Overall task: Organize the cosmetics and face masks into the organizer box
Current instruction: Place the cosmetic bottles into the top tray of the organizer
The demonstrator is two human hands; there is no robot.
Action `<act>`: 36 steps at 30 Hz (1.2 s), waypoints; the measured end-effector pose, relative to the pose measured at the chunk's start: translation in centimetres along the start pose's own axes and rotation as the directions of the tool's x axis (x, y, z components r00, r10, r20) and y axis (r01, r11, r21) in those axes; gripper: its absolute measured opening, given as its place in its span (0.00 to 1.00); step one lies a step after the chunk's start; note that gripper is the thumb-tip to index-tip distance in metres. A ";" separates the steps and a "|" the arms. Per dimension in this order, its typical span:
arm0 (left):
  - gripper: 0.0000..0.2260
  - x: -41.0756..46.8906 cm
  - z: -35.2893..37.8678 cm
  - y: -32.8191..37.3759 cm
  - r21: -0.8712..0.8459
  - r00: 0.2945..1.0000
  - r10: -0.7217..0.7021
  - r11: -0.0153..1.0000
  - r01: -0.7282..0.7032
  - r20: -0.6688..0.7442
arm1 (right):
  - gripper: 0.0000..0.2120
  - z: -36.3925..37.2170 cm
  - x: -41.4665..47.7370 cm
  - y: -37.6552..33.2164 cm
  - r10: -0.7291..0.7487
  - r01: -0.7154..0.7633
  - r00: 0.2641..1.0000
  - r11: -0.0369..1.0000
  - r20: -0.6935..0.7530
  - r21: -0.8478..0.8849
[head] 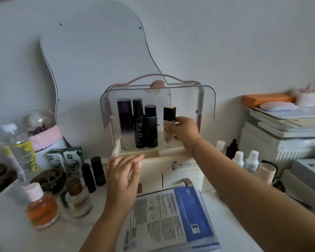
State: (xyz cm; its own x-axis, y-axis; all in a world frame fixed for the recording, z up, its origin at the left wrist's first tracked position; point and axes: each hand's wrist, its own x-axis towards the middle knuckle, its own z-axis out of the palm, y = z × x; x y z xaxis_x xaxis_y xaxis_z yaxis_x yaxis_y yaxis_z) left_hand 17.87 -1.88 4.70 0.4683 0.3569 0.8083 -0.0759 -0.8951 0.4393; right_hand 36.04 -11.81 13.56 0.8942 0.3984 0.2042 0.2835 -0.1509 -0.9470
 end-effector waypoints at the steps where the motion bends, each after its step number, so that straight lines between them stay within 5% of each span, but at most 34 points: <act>1: 0.17 0.0 0.0 -0.1 -0.001 1.000 0.006 1.000 -0.006 -0.001 | 0.07 0.4 0.6 0.3 0.018 -0.018 1.000 1.000 -0.006 -0.004; 13: 0.17 -0.2 0.4 -0.5 -0.004 0.999 0.031 0.999 -0.031 -0.031 | 0.07 1.6 2.3 0.5 0.071 -0.075 0.982 0.997 0.173 0.017; 19: 0.18 -0.2 0.5 -0.5 0.013 0.998 0.046 0.999 -0.045 -0.045 | 0.14 2.3 2.3 0.9 0.085 -0.079 0.993 0.995 0.083 -0.068; 22: 0.18 -0.2 0.5 -0.5 0.019 0.998 0.047 0.999 -0.046 -0.045 | 0.23 2.1 1.8 0.5 0.070 -0.051 0.994 0.975 0.080 -0.218; 25: 0.17 -0.2 0.4 -0.5 0.025 0.998 0.048 0.999 -0.047 -0.040 | 0.27 1.0 -0.2 -0.1 -0.099 0.114 0.993 0.907 0.057 -0.405; 30: 0.16 0.0 0.4 -0.7 0.047 0.997 0.069 0.997 -0.067 -0.040 | 0.25 -5.0 -8.1 2.5 -0.457 0.379 0.861 0.869 -0.222 -0.319; 36: 0.15 -0.3 1.3 -0.5 0.084 0.991 0.061 0.995 -0.051 -0.116 | 0.27 -12.0 -13.5 9.6 -0.291 0.105 0.688 0.946 -0.665 -0.306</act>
State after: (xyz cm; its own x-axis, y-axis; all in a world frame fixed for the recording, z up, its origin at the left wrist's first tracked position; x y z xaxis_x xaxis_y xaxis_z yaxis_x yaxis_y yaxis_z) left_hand 18.94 -1.94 3.73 0.3578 0.3305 0.8734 -0.0254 -0.9315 0.3629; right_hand 30.87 -29.51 4.66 0.7631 -0.2835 0.5808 0.4680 -0.3775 -0.7990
